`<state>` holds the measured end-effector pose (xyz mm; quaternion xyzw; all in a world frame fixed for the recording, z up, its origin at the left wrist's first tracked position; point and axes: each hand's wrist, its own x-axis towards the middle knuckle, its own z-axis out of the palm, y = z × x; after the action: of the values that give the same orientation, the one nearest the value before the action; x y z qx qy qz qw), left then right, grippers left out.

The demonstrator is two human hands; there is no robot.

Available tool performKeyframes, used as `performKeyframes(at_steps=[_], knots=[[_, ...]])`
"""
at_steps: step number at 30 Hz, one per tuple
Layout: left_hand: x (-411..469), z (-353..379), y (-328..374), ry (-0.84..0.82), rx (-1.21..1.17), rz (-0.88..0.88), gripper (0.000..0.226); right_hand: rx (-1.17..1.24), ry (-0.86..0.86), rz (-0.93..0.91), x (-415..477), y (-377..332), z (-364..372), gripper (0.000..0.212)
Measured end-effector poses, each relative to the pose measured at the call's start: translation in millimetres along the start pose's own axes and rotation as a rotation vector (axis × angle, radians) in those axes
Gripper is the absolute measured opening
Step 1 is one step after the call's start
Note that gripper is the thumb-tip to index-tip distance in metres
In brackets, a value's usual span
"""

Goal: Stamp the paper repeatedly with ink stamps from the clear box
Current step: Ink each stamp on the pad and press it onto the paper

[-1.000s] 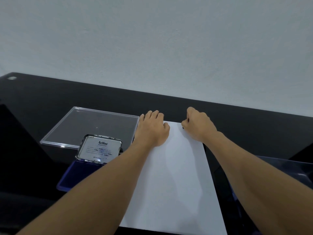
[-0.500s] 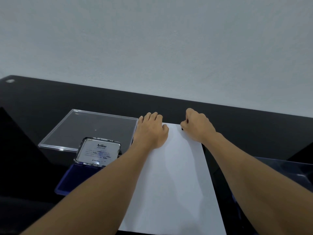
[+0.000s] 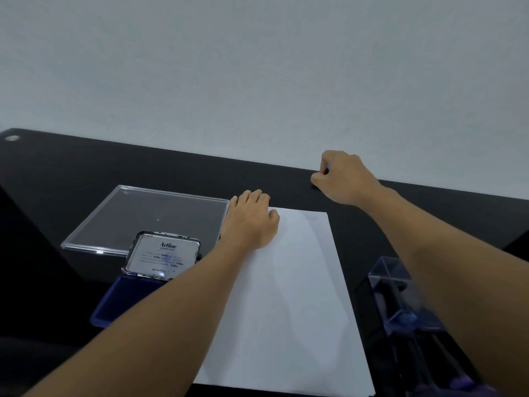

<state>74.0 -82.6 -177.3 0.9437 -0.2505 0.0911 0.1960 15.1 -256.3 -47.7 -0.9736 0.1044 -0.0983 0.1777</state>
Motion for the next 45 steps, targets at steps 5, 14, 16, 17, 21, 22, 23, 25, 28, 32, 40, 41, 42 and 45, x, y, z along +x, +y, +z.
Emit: performKeyframes(at_steps=[5,14,16,17,21,22,23,25,28,32,40,41,42,45], knots=[[-1.3,-1.3,0.3,0.008,-0.003,0.005,0.040,-0.007,-0.018,0.010,-1.5,0.4,-3.4,0.017],[1.6,-11.2,6.6,-0.066,-0.034,-0.053,0.037,-0.010,0.017,0.009,-9.6,0.9,-24.3,0.016],[3.5,-19.5,9.9,-0.132,-0.047,-0.075,0.036,-0.015,0.027,-0.001,-13.5,-1.7,-32.1,0.016],[4.2,-24.6,11.4,-0.153,-0.064,-0.089,0.034,-0.017,0.033,-0.008,-16.5,-3.6,-36.3,0.016],[-0.7,-49.1,18.5,-0.136,-0.177,-0.122,0.039,-0.001,0.053,-0.041,-31.5,-14.5,-49.4,0.014],[-3.4,-55.6,18.9,-0.132,-0.188,-0.115,0.041,0.006,0.055,-0.046,-35.7,-17.6,-51.2,0.014],[-6.8,-62.4,18.5,-0.131,-0.193,-0.108,0.042,0.012,0.055,-0.049,-40.2,-21.0,-52.4,0.015],[-15.6,-75.8,14.7,-0.132,-0.203,-0.102,0.043,0.023,0.050,-0.055,-49.3,-28.3,-52.6,0.015],[-33.7,-95.6,4.9,-0.111,-0.216,-0.103,0.043,0.045,0.043,-0.066,-63.8,-43.3,-49.7,0.016],[-66.3,-120.8,-14.1,-0.042,-0.211,-0.105,0.045,0.089,0.018,-0.066,-83.8,-68.8,-39.2,0.015],[-133.9,-161.2,-69.0,0.043,-0.219,-0.209,0.046,0.151,-0.061,-0.115,-120.8,-130.8,-1.6,0.014],[-141.1,-162.5,-76.9,0.041,-0.216,-0.231,0.047,0.154,-0.068,-0.123,-124.3,-136.9,4.4,0.013],[-149.1,-164.0,-85.4,0.043,-0.210,-0.256,0.047,0.159,-0.078,-0.131,-127.6,-143.4,11.3,0.013],[-171.2,-163.8,-111.3,0.072,-0.213,-0.334,0.045,0.177,-0.130,-0.157,-136.4,-161.8,32.0,0.011]])
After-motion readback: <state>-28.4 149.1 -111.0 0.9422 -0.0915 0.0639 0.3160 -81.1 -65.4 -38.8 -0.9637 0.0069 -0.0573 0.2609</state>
